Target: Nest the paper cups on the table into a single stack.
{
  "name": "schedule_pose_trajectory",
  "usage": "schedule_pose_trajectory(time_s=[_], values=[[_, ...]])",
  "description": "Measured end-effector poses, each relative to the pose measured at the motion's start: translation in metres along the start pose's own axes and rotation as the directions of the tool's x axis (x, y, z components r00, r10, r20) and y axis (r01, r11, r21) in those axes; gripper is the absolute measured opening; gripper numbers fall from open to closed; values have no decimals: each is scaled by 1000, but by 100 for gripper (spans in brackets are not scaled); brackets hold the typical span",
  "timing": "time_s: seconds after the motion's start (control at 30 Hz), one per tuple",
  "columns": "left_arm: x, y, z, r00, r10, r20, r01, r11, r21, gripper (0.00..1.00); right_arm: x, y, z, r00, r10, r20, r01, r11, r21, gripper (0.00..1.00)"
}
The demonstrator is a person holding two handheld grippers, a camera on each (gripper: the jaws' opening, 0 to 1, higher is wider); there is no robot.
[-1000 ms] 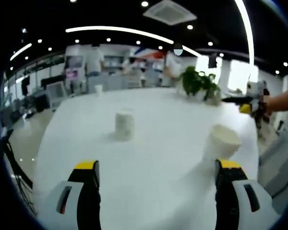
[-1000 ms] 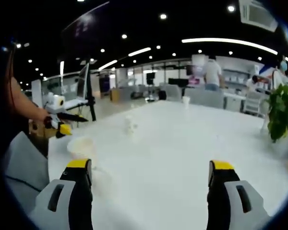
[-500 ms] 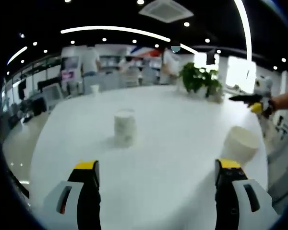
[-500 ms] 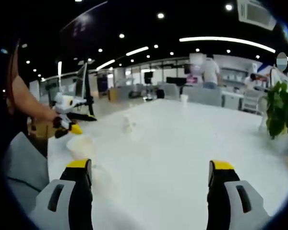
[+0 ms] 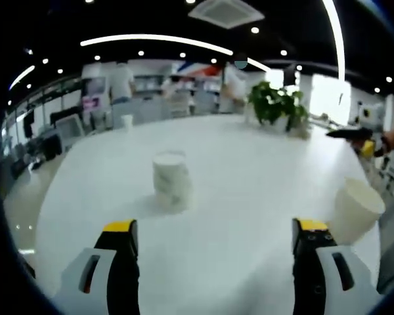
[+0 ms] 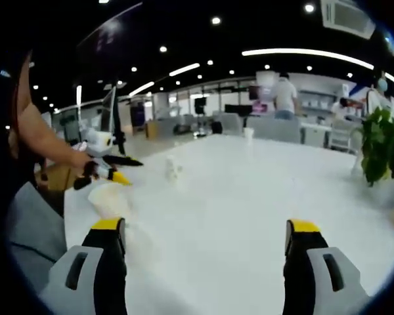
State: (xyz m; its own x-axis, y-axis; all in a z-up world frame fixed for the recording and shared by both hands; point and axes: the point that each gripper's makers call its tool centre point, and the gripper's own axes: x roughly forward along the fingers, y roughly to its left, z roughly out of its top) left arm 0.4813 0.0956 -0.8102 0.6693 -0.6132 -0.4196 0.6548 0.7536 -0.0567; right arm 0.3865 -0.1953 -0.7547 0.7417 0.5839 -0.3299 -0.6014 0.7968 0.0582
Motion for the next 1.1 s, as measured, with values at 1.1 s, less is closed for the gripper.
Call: schedule_pose_trajectory(time_s=[1.1], values=[[71,36,37,1000,-6,28,6,1000,4,75,5,13,5,999,42,2,-42,999,6,100]])
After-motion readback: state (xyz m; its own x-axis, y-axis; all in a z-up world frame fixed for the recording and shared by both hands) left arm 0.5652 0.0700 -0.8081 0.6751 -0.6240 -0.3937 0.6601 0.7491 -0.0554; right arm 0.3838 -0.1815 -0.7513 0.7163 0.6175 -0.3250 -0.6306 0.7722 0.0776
